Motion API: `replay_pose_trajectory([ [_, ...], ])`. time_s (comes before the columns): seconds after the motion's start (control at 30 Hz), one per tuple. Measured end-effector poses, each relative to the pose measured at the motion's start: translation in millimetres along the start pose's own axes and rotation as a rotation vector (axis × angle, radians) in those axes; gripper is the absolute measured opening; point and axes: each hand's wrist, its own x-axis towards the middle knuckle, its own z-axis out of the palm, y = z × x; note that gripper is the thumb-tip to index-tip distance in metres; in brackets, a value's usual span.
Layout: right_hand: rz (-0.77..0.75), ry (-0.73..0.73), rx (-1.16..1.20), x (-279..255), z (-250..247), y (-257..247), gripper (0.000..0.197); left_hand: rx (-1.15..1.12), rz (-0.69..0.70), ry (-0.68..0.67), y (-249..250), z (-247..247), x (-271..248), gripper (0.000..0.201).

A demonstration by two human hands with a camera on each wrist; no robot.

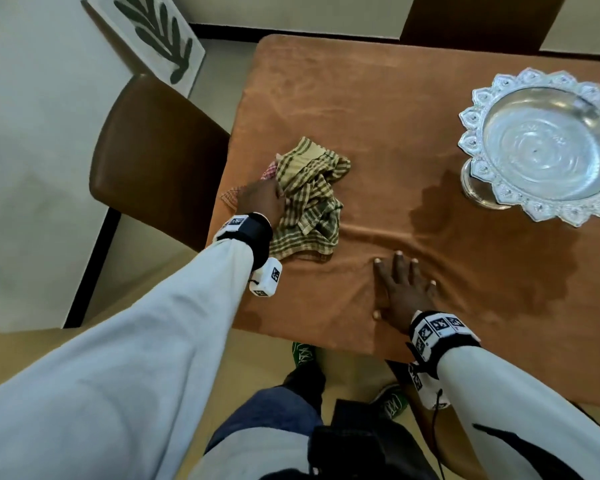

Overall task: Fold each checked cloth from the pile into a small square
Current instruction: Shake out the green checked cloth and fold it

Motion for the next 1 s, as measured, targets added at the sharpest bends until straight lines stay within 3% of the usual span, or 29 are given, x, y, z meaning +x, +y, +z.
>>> replay_pose_trajectory([
  [0.1,-0.009,0.010,0.000,-2,0,-1,0.114,-0.039,-0.002,-0.012,-4,-14,0,0.012],
  [0.23,-0.020,0.004,-0.003,-12,4,0,0.109,-0.263,0.036,-0.099,-2,-28,-9,0.021],
  [0.43,-0.084,-0.046,-0.045,-29,12,3,0.108,-0.409,0.005,-0.055,31,-53,-43,0.023],
  [0.57,-0.152,-0.062,0.054,-35,-3,15,0.098,-0.492,0.045,0.002,77,-68,-79,0.021],
  [0.63,-0.193,0.027,0.183,-45,-21,28,0.091,-0.555,0.126,0.000,110,-75,-105,0.024],
  [0.73,-0.324,0.300,0.462,-63,-50,46,0.084,-0.624,0.311,-0.066,159,-78,-149,0.022],
  [0.83,-0.553,0.592,0.601,-82,-72,71,0.078,-0.475,0.526,-0.145,199,-65,-186,0.005],
  [0.87,-0.614,0.645,0.589,-89,-78,82,0.078,-0.426,0.599,-0.154,211,-61,-198,0.009],
  [0.93,-0.704,0.632,0.528,-102,-91,98,0.076,-0.406,0.693,-0.167,225,-53,-213,0.017],
  [1.0,-0.749,0.552,0.445,-116,-99,111,0.058,-0.435,0.717,-0.175,234,-53,-224,0.017],
])
